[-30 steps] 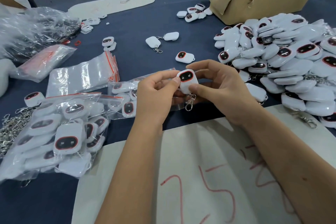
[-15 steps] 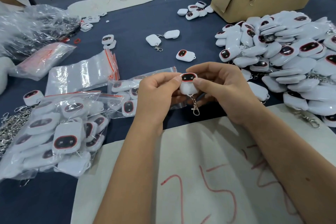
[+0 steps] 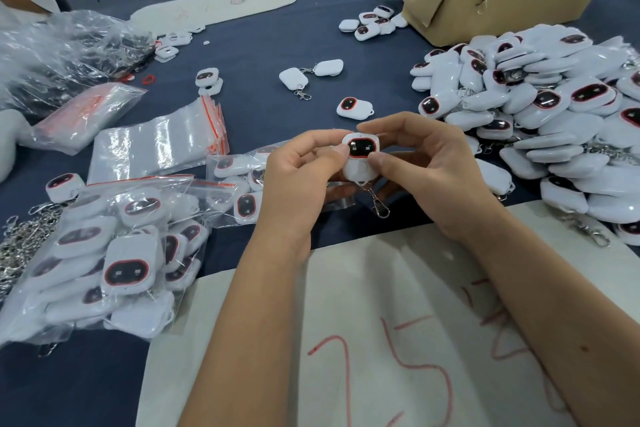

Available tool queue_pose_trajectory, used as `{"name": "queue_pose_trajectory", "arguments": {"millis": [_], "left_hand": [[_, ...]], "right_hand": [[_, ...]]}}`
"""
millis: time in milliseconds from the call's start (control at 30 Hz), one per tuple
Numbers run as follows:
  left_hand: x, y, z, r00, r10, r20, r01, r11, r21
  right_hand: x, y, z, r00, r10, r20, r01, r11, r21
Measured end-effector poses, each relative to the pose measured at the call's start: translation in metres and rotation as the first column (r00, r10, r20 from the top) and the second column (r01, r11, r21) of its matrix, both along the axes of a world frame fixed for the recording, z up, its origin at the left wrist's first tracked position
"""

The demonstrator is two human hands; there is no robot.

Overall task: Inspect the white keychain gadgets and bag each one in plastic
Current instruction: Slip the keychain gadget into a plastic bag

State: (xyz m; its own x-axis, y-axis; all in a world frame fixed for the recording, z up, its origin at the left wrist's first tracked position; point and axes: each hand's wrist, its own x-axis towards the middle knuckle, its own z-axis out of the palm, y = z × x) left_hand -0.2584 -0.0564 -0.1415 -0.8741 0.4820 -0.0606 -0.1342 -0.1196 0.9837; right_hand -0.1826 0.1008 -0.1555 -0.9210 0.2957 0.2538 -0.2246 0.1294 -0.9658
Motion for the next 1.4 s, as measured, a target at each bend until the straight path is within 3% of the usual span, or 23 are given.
{"name": "queue_pose_trajectory", "arguments": {"millis": [267,667,967,1133,1400], "left_hand": [[-0.003,0.001,-0.004,0.994,0.056,-0.091,-0.063,0.995,-0.072],[-0.003,0.004,-0.009,0.989,0.016,-0.146,-0.036,0.990,-0.137],[-0.001,0.003,-0.008,0.999,0.011,-0.032,-0.014,0.997,-0.082],[0.002,0.003,-0.008,0.999,-0.021,-0.042,0.019,0.999,-0.029],[0.005,0.009,-0.008,0.997,-0.002,0.083,-0.007,0.994,0.108]], "right_hand": [[-0.002,-0.002,-0.002,1.000,0.023,-0.010,-0.023,0.999,0.025],[-0.003,-0.001,-0.003,1.000,0.010,-0.014,-0.009,0.999,0.034],[-0.002,0.001,-0.004,0.999,0.017,0.033,-0.016,0.999,-0.036],[-0.001,0.000,-0.003,1.000,-0.010,0.001,0.010,0.999,-0.035],[-0.003,-0.004,-0.004,0.997,-0.057,-0.052,0.055,0.998,-0.035]]}}
